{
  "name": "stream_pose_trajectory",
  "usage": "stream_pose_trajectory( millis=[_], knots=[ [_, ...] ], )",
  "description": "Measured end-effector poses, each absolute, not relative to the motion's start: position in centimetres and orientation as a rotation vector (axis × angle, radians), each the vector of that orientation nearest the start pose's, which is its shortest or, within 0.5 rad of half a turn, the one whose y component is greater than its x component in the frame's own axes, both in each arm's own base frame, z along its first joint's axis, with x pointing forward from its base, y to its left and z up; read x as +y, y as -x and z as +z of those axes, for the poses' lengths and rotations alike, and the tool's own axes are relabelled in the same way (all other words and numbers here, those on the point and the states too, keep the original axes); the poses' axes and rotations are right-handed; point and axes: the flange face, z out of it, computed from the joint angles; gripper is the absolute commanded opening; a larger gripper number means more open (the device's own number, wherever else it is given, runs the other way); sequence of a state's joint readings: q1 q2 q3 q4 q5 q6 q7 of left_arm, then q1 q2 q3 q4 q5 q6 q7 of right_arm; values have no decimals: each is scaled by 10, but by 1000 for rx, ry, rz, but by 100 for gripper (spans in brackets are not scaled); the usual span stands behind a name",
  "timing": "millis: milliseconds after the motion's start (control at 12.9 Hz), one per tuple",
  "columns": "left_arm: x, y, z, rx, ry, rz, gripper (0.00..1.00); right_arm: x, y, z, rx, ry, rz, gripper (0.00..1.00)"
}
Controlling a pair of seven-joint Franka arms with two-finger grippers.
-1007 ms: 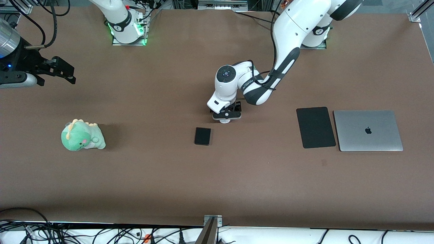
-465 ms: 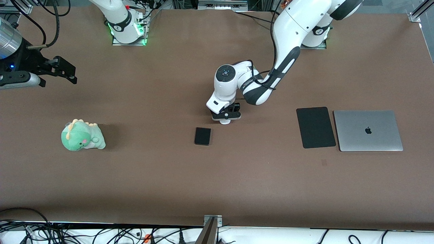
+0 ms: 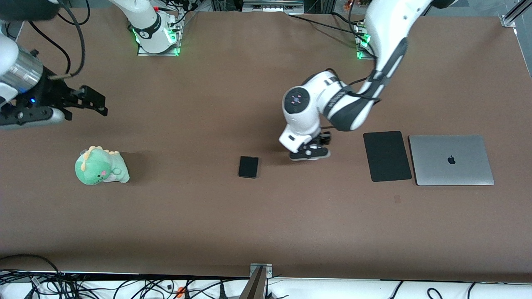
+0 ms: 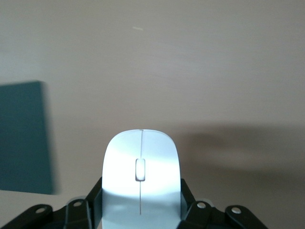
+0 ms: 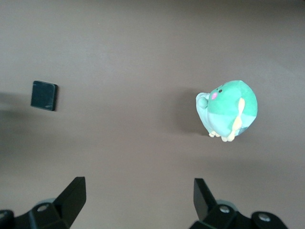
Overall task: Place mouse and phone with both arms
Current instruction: 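Carry the mouse to the mousepad while the right gripper reaches the phone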
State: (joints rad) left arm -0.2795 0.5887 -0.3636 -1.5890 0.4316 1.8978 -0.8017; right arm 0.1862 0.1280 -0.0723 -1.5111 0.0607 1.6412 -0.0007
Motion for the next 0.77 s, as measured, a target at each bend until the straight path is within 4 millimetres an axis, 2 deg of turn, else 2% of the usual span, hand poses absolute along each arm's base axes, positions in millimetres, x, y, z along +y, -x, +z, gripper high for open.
stream_pose_trajectory(
  millis=[155, 310, 465, 620, 697, 775],
  knots=[
    [-285, -596, 311, 85, 2831, 151, 24, 79, -599, 571, -185, 3088, 43, 100],
    [-209, -625, 315, 145, 2849, 230, 24, 95, -604, 542, -228, 3088, 144, 100],
    [-134, -642, 310, 160, 2900, 316, 24, 133, -607, 513, -261, 3093, 202, 100],
    [-63, -654, 307, 185, 2972, 348, 24, 180, -613, 482, -202, 3108, 184, 100],
    [-34, -656, 301, 188, 3000, 334, 24, 208, -615, 463, -157, 3117, 166, 100],
    [-15, -653, 290, 187, 3019, 325, 24, 238, -616, 442, -103, 3124, 140, 100]
  ],
)
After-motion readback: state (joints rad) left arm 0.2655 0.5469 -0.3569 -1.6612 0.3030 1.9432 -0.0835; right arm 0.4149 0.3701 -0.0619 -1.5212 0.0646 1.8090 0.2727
